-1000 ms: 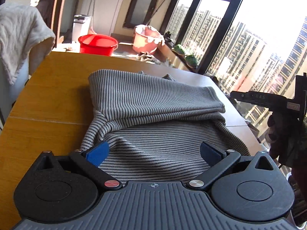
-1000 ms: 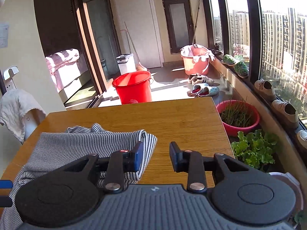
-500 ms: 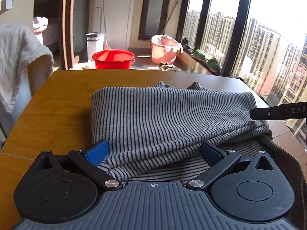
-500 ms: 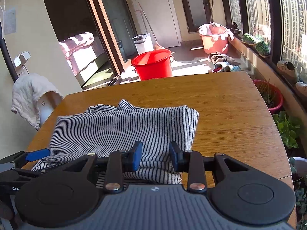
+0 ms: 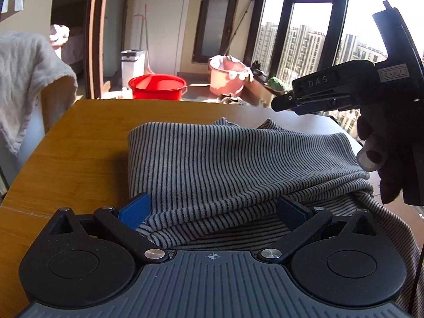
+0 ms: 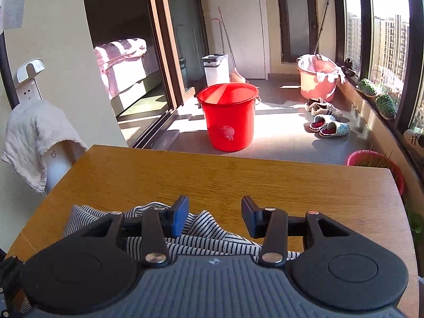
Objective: Fold clothes
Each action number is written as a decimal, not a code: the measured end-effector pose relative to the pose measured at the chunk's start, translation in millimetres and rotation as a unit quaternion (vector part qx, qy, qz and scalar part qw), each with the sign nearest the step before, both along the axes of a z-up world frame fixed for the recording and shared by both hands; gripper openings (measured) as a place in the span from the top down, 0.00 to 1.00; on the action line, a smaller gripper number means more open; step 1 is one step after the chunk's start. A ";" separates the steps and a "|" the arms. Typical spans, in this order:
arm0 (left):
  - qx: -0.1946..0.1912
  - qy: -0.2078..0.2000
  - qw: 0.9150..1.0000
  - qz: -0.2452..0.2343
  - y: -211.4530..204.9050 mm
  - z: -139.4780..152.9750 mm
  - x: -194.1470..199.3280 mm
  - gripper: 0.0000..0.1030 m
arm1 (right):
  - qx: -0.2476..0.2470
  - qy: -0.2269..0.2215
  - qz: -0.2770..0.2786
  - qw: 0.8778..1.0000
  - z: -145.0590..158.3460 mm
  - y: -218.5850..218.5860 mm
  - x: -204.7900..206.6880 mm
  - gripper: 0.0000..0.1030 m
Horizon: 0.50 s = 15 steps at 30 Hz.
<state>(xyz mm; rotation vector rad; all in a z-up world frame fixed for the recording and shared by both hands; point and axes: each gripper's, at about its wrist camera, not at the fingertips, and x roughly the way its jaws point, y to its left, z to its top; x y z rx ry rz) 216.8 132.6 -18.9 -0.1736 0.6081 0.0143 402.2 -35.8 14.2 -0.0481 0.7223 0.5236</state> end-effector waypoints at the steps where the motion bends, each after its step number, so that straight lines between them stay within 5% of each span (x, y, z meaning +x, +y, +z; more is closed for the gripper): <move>1: -0.002 -0.003 1.000 0.003 0.8 0.1 -1.1 0.00 | -0.004 0.008 0.000 1.000 -5.3 4.7 4.2 0.57; 4: 0.000 -0.008 1.000 0.011 0.4 1.1 -3.1 0.00 | -0.028 0.045 0.014 0.998 -21.0 19.1 11.1 0.43; 8: -0.011 -0.009 1.000 0.011 3.5 1.0 -4.7 0.00 | -0.059 0.038 0.008 0.997 -36.6 29.2 10.4 0.40; 9: -0.012 -0.009 1.000 0.011 4.1 0.9 -4.7 0.00 | -0.063 0.032 0.010 0.997 -36.4 30.1 9.7 0.51; 10: -0.012 -0.008 1.000 0.013 4.3 0.7 -4.5 0.00 | -0.066 0.025 0.012 0.997 -36.1 31.1 8.5 0.72; 13: -0.010 -0.008 1.000 0.019 2.2 1.5 -4.9 0.00 | -0.036 0.015 0.020 0.999 -23.9 29.1 -3.0 0.90; 15: -0.020 -0.015 0.999 0.022 5.3 1.9 -7.5 0.00 | 0.014 0.006 0.038 0.999 -0.9 19.5 -19.3 0.94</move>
